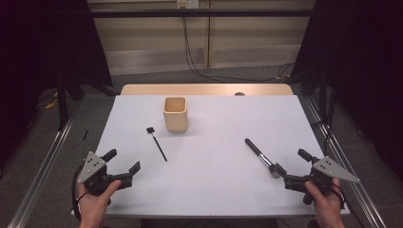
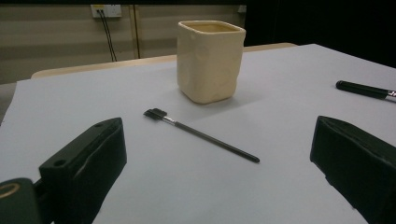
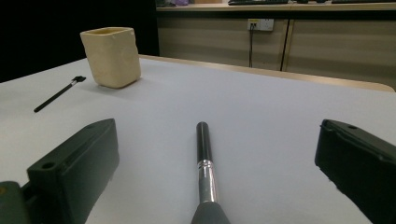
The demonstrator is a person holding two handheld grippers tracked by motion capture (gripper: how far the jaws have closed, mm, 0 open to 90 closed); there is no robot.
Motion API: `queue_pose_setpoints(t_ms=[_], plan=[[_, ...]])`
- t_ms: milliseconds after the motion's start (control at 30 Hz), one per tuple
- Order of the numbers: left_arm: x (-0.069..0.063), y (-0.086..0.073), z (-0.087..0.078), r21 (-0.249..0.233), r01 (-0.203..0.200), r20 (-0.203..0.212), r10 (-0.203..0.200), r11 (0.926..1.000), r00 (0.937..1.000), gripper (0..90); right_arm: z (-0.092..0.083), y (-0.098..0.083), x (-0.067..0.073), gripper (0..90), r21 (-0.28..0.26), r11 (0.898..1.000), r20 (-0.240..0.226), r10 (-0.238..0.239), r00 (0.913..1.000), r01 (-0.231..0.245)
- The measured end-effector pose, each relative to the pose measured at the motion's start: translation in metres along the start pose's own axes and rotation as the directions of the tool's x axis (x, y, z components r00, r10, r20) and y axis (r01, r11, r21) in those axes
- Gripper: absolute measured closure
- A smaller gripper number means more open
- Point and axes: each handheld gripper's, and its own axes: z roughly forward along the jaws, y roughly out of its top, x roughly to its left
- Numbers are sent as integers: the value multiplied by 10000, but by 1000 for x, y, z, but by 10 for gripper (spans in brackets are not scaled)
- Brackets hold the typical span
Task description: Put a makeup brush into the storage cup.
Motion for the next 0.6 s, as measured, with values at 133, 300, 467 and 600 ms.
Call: queue_pose_setpoints(t_ms=[133,300,467,600], plan=[[-1,7,5,-18,-236,17,236,9997,9997,36,2,0,1,0,52,10000,-24,-25,10000,25],[0,13,10,-220,-212,65,213,9995,9998,37,0,-2,2,0,88,10000,116,-18,9999,17],[-3,20,18,-234,-608,70,610,9979,9981,38,-2,-2,2,0,85,9999,218,75,9997,-76],[-5,25,23,-248,-594,143,598,9979,9981,37,-3,-3,1,0,51,9991,377,417,9984,-419]])
